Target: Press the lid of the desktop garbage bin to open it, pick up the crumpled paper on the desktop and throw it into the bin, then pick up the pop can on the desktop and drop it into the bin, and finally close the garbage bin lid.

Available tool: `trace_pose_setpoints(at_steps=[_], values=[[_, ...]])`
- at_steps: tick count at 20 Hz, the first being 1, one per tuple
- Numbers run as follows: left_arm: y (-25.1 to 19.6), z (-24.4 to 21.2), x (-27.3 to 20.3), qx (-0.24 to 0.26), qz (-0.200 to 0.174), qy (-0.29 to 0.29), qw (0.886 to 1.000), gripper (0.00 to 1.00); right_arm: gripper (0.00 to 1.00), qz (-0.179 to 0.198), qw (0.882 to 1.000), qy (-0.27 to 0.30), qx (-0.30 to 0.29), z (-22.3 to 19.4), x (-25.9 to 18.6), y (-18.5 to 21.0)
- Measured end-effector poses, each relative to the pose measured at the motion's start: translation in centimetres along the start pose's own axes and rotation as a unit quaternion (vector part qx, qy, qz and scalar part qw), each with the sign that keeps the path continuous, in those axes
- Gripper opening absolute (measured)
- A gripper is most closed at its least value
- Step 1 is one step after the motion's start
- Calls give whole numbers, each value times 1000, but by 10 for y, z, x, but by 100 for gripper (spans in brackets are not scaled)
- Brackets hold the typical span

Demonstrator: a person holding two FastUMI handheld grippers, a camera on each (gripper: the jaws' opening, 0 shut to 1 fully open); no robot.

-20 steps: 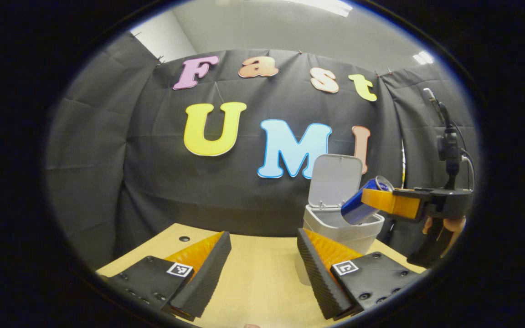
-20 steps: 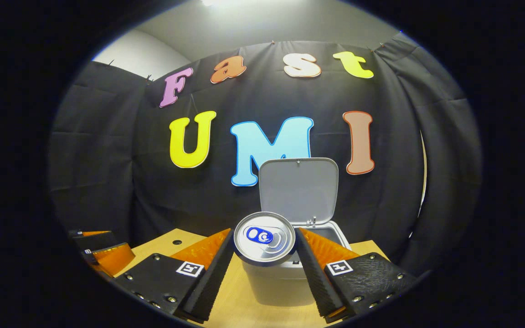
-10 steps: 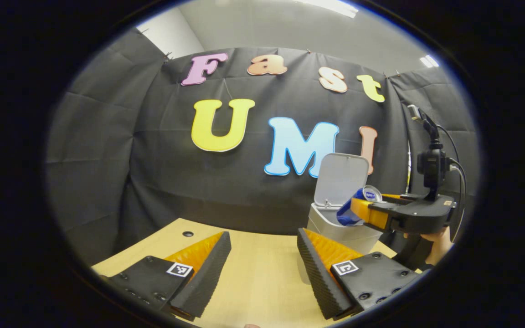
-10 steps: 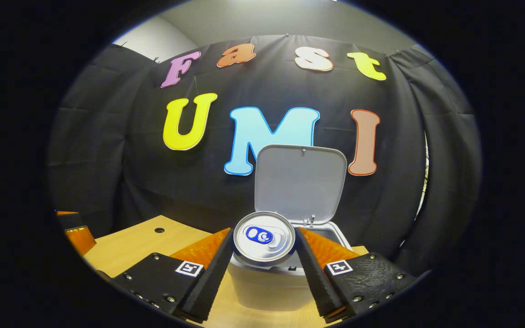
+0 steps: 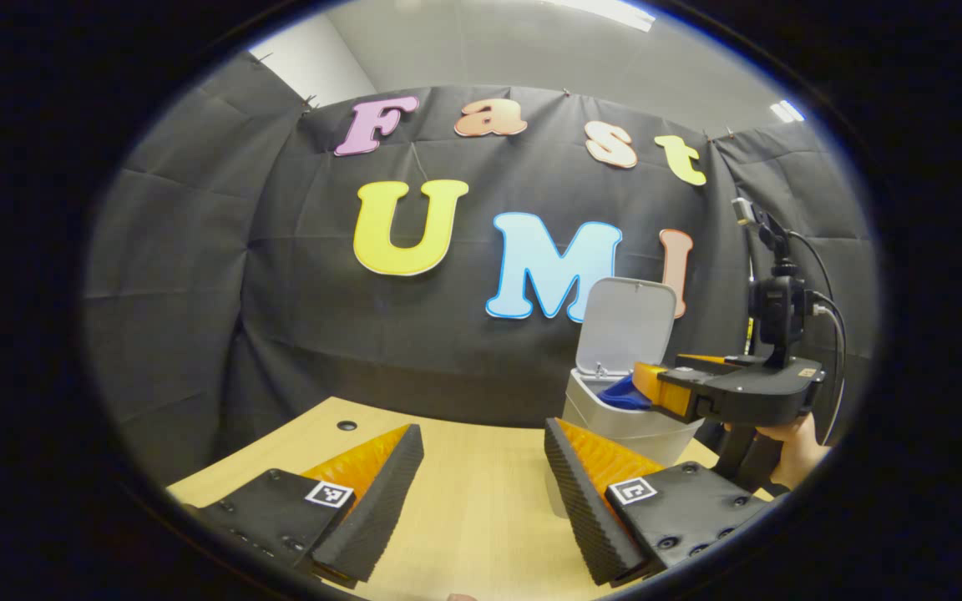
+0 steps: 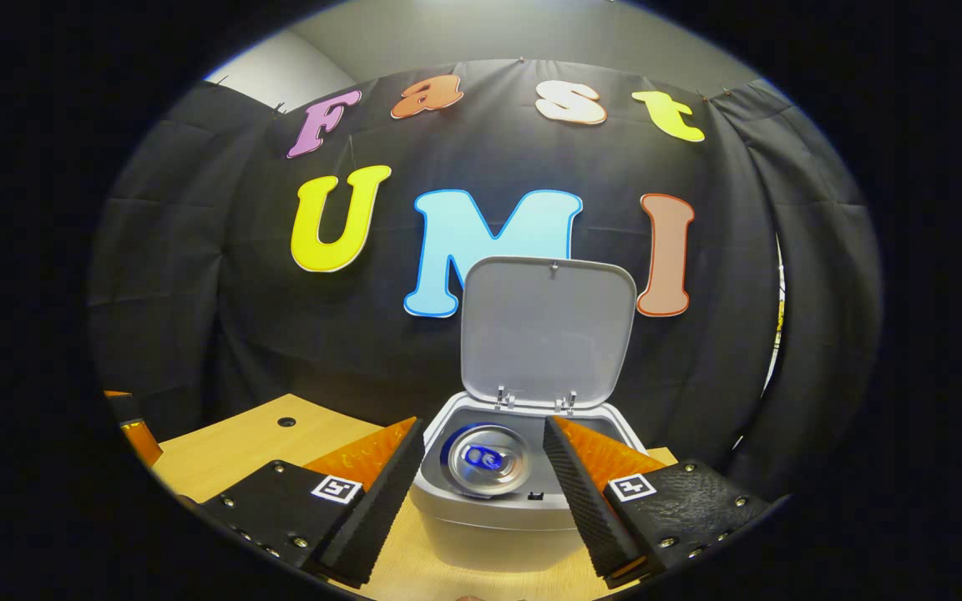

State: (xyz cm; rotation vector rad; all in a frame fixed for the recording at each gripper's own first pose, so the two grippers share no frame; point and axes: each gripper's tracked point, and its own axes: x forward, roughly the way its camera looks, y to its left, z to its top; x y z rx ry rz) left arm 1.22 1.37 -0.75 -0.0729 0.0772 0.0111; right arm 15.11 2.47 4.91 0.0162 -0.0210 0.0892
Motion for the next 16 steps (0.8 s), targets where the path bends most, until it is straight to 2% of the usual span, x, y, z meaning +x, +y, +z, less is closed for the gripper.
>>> trace_pose_setpoints(at_steps=[11,16], values=[[-2,5,-3,-3,-14,-5,1000,95,92,-7,1000,7,1,8,-12,-6],[-1,12,-3,23,-32,-12,999,95,92,-18,1000,8,8,27,-6,-14]])
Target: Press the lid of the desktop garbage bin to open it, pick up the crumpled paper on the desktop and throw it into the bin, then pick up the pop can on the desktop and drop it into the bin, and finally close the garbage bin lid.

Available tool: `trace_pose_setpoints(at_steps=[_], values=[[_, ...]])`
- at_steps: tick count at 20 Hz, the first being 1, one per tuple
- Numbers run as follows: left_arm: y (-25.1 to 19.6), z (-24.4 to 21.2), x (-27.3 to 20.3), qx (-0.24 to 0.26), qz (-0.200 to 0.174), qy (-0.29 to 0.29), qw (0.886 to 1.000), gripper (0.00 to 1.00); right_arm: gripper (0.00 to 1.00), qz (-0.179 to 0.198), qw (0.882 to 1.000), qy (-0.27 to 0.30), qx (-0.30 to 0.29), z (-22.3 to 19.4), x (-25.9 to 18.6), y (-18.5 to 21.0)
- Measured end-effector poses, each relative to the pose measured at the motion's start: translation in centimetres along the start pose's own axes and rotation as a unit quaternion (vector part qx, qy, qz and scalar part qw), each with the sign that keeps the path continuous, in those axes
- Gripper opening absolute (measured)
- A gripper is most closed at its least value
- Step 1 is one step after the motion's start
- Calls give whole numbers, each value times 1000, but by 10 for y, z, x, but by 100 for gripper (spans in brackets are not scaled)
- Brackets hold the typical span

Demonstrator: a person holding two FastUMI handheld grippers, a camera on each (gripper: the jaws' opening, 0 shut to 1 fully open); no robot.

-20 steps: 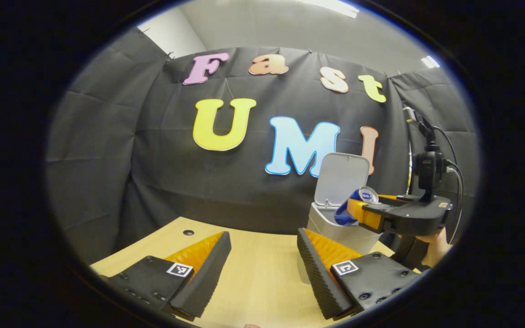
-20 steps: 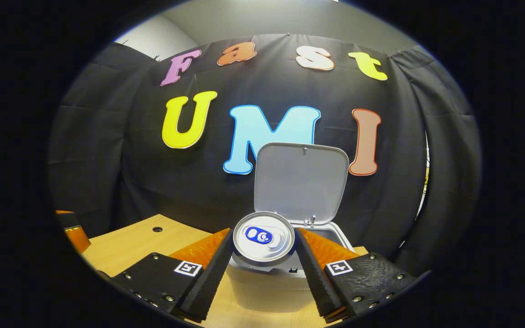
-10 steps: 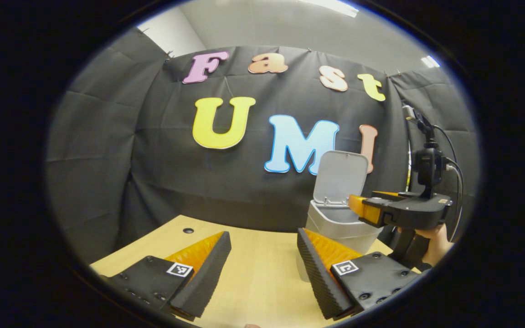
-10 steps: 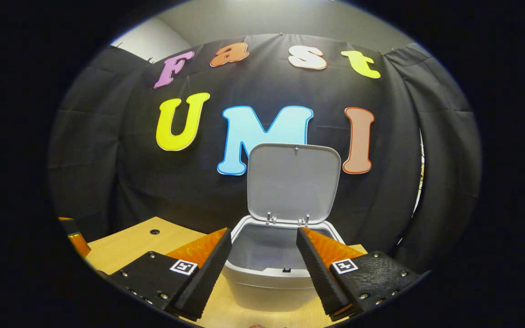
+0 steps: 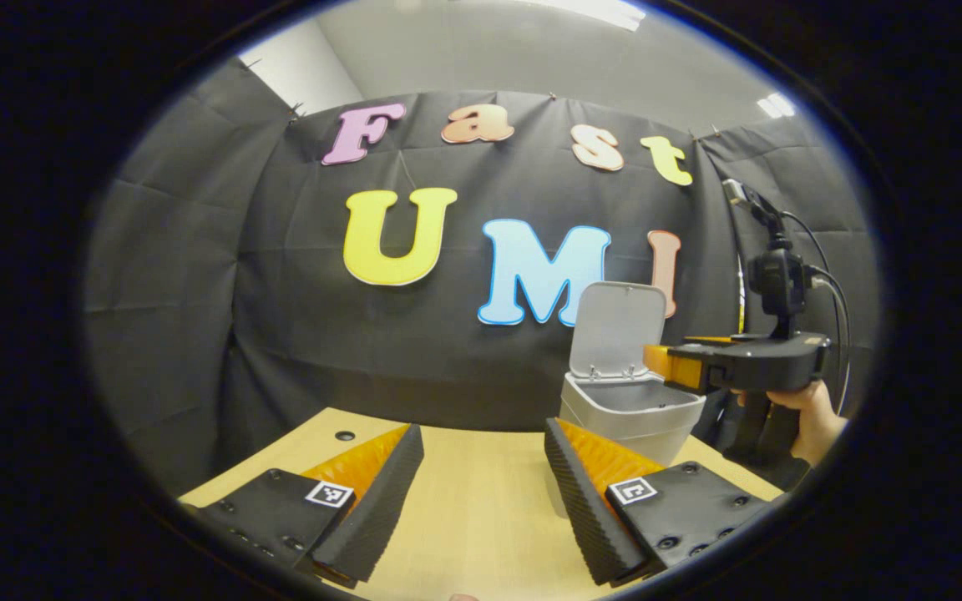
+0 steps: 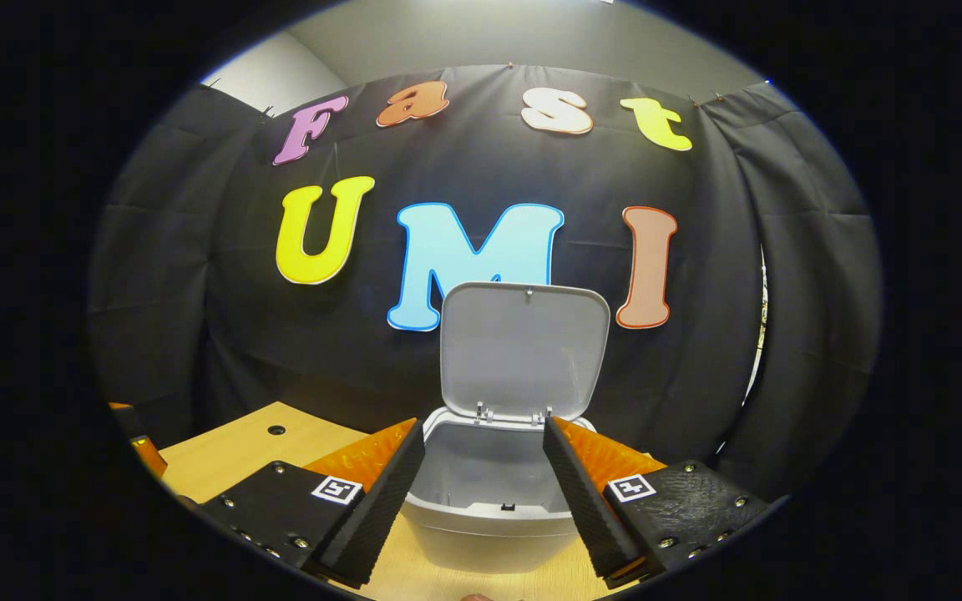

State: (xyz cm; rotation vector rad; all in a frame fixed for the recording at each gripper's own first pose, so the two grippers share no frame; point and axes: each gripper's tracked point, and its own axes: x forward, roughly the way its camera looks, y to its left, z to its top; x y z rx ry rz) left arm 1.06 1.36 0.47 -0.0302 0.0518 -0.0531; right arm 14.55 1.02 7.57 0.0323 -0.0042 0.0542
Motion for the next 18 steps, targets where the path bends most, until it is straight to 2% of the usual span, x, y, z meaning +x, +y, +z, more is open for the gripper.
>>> trace_pose_setpoints(at_steps=[7,8,12,15,18], values=[[-9,12,0,3,-53,-6,999,95,92,-40,999,-3,19,41,23,-25],[-10,14,0,-1,-55,-7,998,95,91,-43,999,11,20,41,27,-27],[-7,14,1,-13,-36,-13,999,95,92,-46,997,10,56,65,42,-34],[-7,16,4,-22,-23,-23,999,95,92,-65,996,7,56,80,55,-46],[-2,12,9,-25,-8,-19,999,95,92,-68,996,-2,58,95,68,-49]])
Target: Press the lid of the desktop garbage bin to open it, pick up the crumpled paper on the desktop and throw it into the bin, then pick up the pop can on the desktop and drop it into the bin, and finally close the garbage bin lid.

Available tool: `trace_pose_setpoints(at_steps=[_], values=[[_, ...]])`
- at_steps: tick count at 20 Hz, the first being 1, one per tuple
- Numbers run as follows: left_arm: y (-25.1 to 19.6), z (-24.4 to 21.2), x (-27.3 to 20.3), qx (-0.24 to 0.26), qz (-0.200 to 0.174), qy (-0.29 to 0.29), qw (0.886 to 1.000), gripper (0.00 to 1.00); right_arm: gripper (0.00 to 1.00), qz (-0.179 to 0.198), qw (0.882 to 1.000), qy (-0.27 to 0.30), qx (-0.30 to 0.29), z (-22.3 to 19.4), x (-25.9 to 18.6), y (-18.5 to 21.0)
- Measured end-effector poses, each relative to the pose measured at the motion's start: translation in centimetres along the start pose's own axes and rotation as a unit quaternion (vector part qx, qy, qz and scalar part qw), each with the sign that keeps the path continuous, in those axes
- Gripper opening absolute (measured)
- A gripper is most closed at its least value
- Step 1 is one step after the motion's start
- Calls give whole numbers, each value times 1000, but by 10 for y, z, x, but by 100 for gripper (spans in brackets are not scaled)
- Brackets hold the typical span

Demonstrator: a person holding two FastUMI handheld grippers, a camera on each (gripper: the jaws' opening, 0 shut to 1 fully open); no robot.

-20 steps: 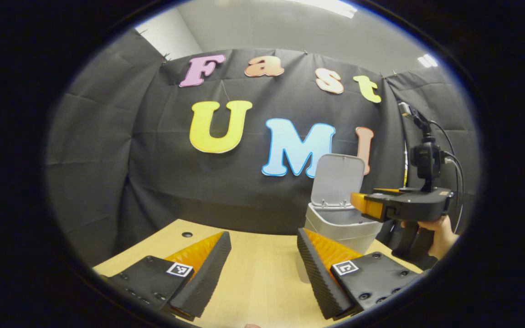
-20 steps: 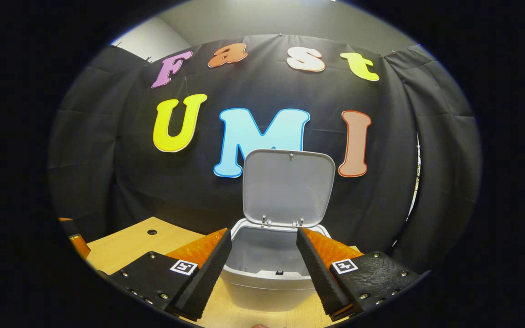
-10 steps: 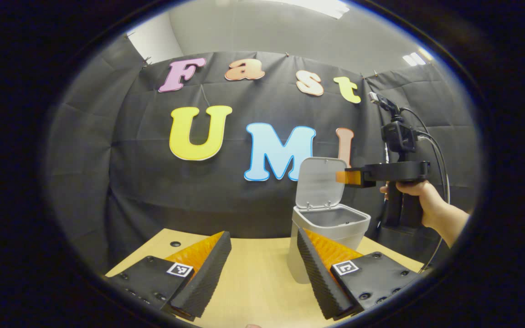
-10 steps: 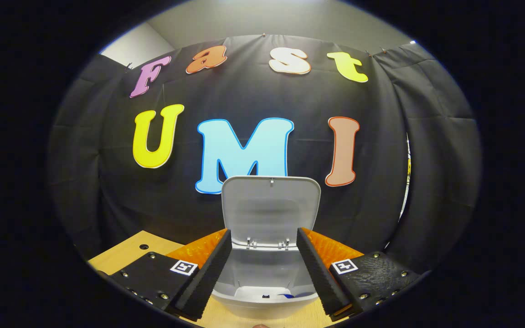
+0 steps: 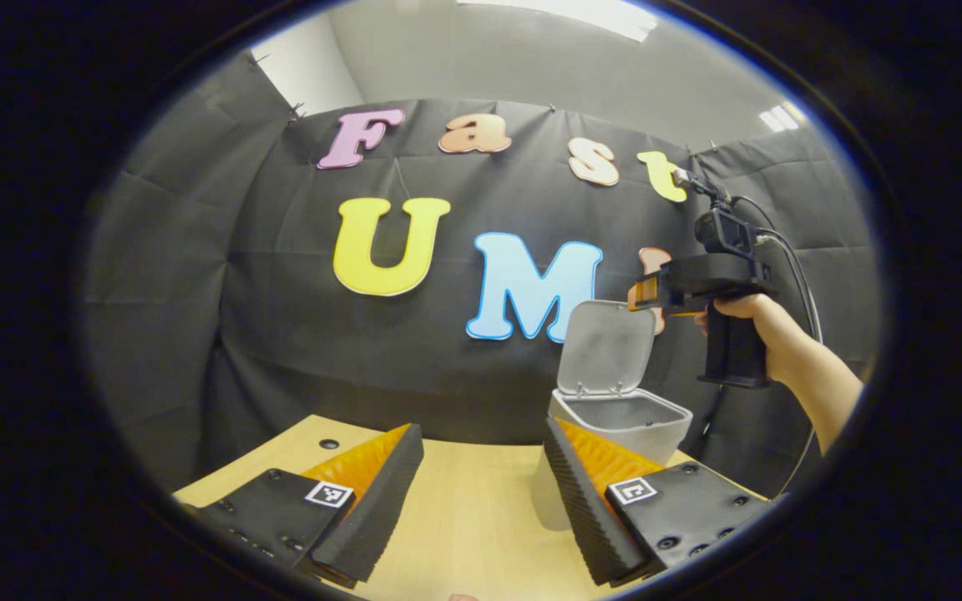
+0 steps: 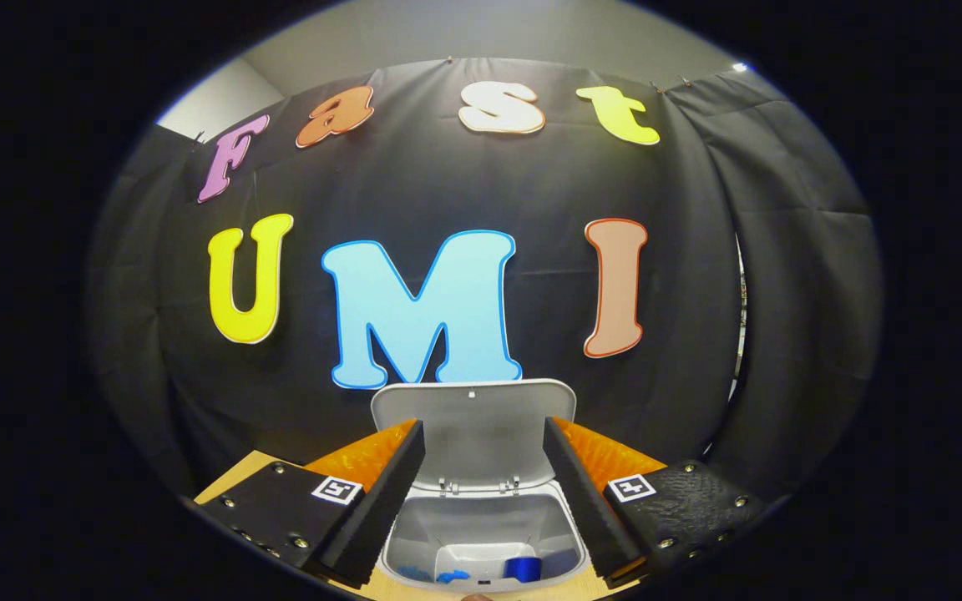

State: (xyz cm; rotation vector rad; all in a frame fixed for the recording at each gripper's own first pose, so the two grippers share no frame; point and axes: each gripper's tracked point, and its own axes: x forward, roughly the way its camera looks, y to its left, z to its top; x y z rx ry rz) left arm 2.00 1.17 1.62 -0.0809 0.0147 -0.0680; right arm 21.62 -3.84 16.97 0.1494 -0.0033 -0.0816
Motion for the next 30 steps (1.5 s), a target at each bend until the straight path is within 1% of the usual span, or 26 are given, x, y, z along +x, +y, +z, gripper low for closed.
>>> trace_pose_setpoints(at_steps=[5,6,7,8,9,10,11,12,13,14,17,20,22,24,26,27,28,30], values=[[10,-7,7,0,11,2,1000,95,91,-8,999,-26,20,23,26,-1],[13,-8,9,-2,13,4,1000,95,89,-6,999,-31,25,26,32,2],[15,-11,12,-3,15,6,1000,95,89,-7,999,-36,26,30,37,3],[18,-13,14,-4,18,8,1000,95,91,-10,999,-39,24,32,44,3],[19,-13,16,-5,19,9,1000,95,91,-13,999,-44,19,34,49,4],[20,-13,17,-5,20,8,1000,95,89,-15,999,-48,13,36,54,6],[21,-14,19,-5,20,9,1000,95,92,-17,999,-50,5,36,59,7],[23,-16,20,-7,22,10,1000,96,91,-19,999,-50,-4,35,64,8],[25,-16,22,-8,24,11,1000,95,89,-21,999,-48,-11,34,67,9],[28,-17,23,-9,27,13,1000,96,91,-21,999,-47,-14,34,71,10],[35,-20,24,-6,33,16,999,96,91,-19,999,-41,-10,31,80,13],[39,-17,25,4,39,14,999,96,91,-16,1000,-20,-2,18,84,12],[38,-14,23,7,39,12,999,96,89,-15,1000,-19,-11,16,83,11],[33,-14,22,6,35,11,999,96,92,-15,1000,-15,-14,15,77,13],[28,-15,21,11,31,10,999,95,92,-15,1000,-16,-16,13,71,13],[25,-14,20,13,29,9,999,95,89,-15,1000,-17,-16,12,67,13],[22,-14,19,15,26,8,1000,95,92,-13,1000,-17,-18,10,63,13],[15,-16,17,15,20,11,1000,95,92,-11,1000,-15,-18,6,54,13]])
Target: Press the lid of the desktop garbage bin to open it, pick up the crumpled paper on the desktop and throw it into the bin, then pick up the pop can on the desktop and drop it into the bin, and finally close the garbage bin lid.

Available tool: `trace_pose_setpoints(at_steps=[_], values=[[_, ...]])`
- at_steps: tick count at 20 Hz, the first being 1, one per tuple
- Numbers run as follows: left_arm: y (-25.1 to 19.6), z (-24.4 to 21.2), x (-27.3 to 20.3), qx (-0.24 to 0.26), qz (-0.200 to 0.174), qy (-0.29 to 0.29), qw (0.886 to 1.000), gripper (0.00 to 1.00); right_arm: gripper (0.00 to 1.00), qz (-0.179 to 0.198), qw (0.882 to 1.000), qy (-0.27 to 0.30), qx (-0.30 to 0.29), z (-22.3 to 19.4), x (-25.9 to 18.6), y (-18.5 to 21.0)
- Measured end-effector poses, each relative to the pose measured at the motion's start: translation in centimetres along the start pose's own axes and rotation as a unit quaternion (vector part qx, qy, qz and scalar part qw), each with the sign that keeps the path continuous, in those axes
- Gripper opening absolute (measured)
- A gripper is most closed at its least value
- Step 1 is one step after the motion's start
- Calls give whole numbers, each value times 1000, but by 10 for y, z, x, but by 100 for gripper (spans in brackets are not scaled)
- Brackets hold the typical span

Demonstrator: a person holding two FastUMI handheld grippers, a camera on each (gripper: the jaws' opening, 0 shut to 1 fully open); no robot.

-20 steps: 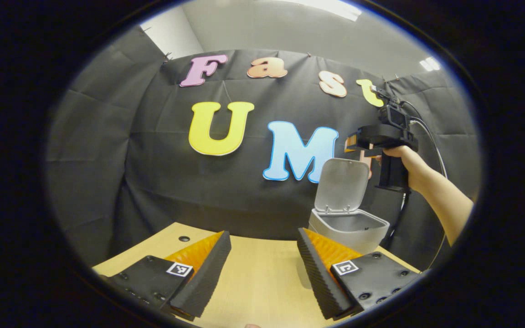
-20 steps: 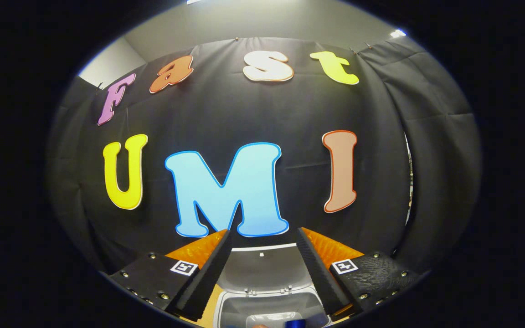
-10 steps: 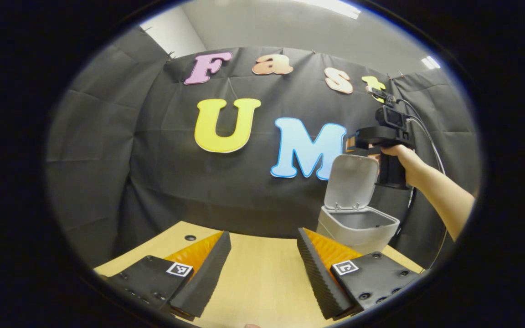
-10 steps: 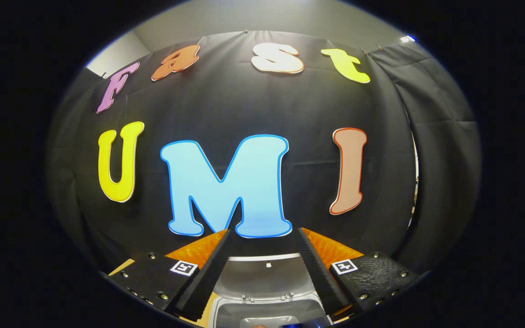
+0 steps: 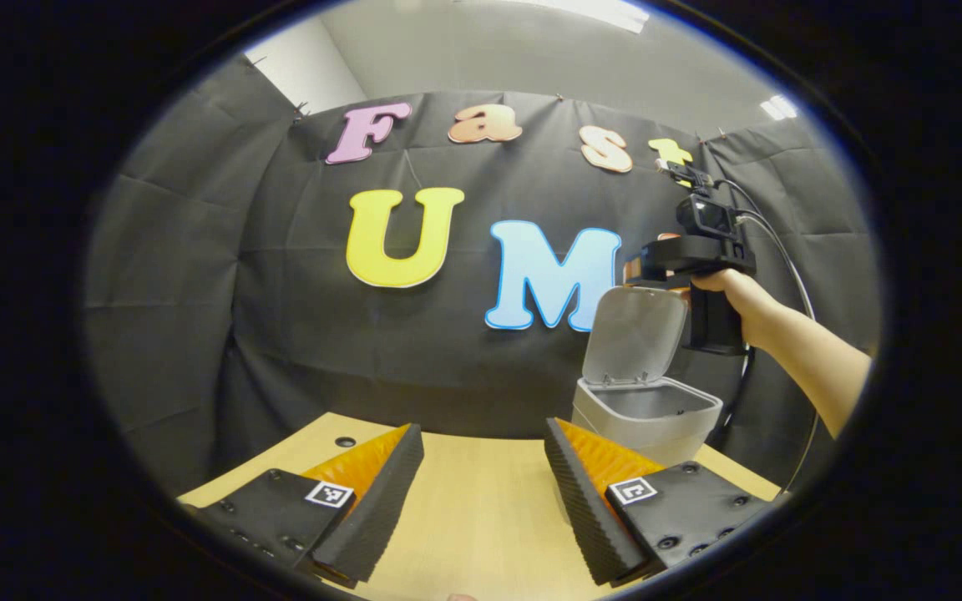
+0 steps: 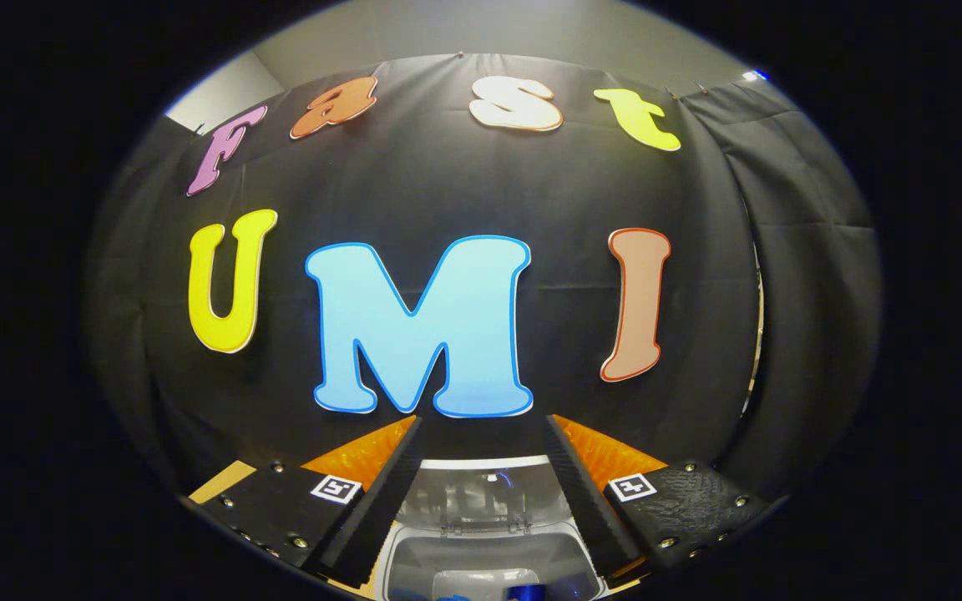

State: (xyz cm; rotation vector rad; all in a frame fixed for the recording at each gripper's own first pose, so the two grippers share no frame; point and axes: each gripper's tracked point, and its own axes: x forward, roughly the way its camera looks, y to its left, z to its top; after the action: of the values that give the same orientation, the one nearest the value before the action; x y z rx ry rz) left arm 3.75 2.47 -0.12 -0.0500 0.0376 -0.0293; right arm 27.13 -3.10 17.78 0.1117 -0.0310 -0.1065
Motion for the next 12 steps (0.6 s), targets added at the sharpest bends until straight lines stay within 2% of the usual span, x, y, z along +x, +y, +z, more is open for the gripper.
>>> trace_pose_setpoints(at_steps=[12], values=[[-6,2,-6,-3,-5,-5,1000,95,92,15,999,31,2,-40,-55,-2]])
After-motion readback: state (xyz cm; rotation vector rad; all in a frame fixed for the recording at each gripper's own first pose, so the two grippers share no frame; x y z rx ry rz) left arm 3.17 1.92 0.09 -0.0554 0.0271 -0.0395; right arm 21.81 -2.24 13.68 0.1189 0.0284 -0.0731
